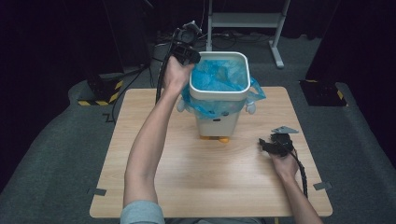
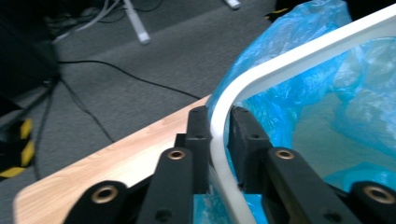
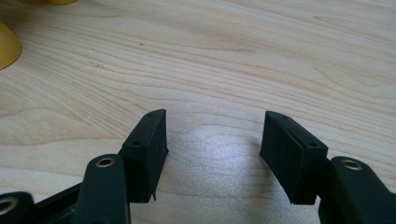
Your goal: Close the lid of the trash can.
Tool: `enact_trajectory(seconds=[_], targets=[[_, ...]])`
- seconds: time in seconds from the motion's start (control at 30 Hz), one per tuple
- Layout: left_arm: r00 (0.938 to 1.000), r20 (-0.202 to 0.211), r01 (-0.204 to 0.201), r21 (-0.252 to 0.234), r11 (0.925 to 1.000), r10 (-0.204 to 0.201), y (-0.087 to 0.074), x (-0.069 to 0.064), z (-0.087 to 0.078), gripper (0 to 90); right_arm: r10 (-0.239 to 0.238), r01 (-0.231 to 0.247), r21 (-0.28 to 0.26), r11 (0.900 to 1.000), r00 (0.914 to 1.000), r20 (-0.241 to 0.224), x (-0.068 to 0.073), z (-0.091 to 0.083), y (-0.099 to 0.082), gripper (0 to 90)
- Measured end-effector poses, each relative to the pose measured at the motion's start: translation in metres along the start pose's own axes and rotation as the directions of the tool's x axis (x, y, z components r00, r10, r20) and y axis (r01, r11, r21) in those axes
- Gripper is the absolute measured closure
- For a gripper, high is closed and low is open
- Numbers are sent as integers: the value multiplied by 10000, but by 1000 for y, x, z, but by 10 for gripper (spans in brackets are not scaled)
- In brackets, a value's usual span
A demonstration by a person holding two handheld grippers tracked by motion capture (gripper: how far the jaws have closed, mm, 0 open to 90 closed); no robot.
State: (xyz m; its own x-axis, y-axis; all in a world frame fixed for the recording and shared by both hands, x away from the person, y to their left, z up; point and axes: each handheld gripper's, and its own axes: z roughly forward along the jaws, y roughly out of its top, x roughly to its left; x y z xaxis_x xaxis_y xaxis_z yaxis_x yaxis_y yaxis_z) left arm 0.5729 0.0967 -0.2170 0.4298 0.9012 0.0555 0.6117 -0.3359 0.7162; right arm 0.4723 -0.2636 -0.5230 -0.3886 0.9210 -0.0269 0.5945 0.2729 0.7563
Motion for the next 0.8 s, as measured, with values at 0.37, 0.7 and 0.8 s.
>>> enact_trajectory(seconds=[0.37,0.7,0.8], targets=[[9971,673,402,-812,9959,-348,-11,10,0,607,442,-441,25,9990,9963,-731,-7,-17,15,414],[9918,1223,598,-1921,9795,-365,-17,14,-9,567,68,-462,-1840,9818,9778,-2093,-5,-69,83,483],[9930,1156,478,-2237,9735,-222,-20,15,-13,561,-176,-465,-2481,9676,9681,-2499,-2,-88,106,539]])
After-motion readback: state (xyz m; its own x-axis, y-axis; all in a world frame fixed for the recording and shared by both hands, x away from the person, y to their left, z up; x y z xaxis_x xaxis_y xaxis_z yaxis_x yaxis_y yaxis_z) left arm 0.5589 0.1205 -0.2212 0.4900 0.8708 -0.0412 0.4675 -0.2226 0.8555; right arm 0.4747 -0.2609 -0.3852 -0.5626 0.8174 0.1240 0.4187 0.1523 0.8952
